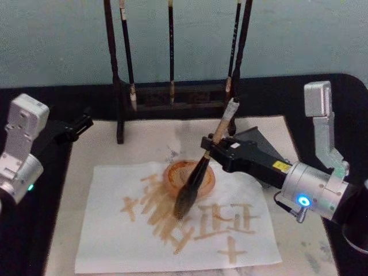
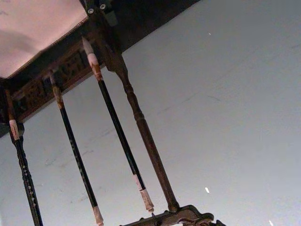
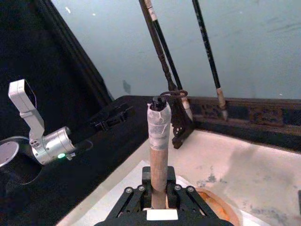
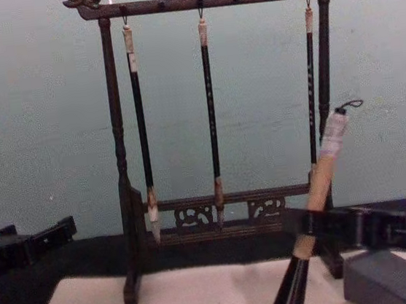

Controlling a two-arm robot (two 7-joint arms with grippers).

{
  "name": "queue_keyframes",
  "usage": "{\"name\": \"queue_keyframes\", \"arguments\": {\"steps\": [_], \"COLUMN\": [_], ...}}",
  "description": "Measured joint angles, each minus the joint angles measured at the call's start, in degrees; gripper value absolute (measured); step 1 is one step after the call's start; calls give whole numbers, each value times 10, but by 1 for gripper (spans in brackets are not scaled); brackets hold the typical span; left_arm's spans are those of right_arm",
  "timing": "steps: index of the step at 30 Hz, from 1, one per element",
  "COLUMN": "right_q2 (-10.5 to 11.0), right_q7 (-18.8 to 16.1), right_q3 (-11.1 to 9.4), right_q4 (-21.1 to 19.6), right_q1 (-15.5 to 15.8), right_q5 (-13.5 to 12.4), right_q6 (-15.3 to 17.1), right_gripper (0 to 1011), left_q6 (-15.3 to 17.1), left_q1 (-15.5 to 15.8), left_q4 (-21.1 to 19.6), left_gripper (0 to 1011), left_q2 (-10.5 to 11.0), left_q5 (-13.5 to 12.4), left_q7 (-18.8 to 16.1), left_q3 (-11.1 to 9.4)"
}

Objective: Pick up the brush from the inkstone, write on the paper, then place the brush back to its original position.

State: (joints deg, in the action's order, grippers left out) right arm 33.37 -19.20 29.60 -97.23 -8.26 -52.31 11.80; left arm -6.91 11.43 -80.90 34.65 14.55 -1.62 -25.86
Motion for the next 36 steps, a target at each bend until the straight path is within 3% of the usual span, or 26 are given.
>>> {"name": "queue_keyframes", "arguments": {"steps": [18,36], "right_q2": [18,20], "right_q7": [-5,-25], "right_q3": [-24,-3], "right_q4": [-24,-50], "right_q1": [25,24], "right_q5": [-22,-55], "right_q6": [-5,-9], "right_gripper": [190,190], "left_q6": [0,0], "left_q1": [0,0], "left_q4": [0,0], "left_gripper": [1002,1002], "left_q2": [0,0], "left_q5": [0,0], "left_q7": [0,0], "left_q3": [0,0]}}
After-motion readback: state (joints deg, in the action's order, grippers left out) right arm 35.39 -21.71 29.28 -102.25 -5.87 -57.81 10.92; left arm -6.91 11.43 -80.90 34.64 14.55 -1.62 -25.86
